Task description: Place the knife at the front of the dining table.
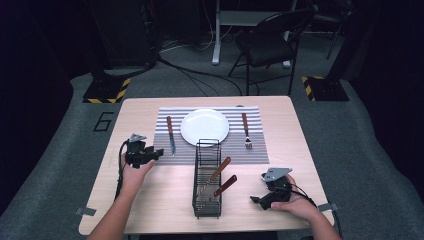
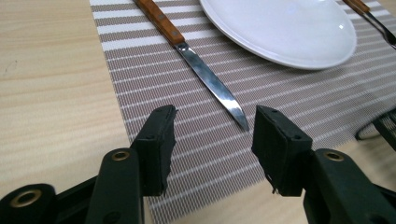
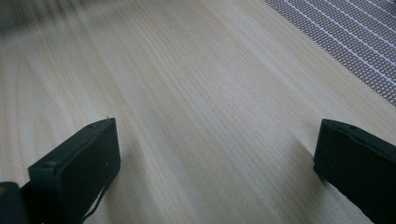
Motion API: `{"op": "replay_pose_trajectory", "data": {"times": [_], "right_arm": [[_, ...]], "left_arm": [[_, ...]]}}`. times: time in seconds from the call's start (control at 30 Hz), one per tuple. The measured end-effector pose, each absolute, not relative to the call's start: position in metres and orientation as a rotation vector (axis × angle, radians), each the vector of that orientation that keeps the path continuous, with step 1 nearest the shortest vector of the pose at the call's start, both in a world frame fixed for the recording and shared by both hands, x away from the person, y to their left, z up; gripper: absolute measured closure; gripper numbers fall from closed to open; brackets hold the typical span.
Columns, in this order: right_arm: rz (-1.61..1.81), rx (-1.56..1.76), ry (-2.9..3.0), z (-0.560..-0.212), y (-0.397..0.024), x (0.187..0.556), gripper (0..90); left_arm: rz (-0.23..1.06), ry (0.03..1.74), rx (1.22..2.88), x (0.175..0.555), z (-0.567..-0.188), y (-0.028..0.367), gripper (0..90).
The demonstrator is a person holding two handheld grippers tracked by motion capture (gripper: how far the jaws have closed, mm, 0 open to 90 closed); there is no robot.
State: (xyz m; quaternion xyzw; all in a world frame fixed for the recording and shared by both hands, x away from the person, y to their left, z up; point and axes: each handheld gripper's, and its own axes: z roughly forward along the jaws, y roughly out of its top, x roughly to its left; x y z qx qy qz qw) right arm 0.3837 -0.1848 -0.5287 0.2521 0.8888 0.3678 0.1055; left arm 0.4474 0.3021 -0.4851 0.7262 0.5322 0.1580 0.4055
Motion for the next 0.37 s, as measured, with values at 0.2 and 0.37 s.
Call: {"op": "replay_pose_trajectory", "data": {"times": [0.2,0.37], "right_arm": [[1.084,0.743,2.619,-0.529,-0.185,0.384,0.0],[1.084,0.743,2.619,-0.529,-0.185,0.384,0.0]], "left_arm": [[0.420,1.350,1.904,0.428,-0.501,0.316,41.8],[0.504,1.368,1.928,0.418,-0.514,0.326,40.0]]}}
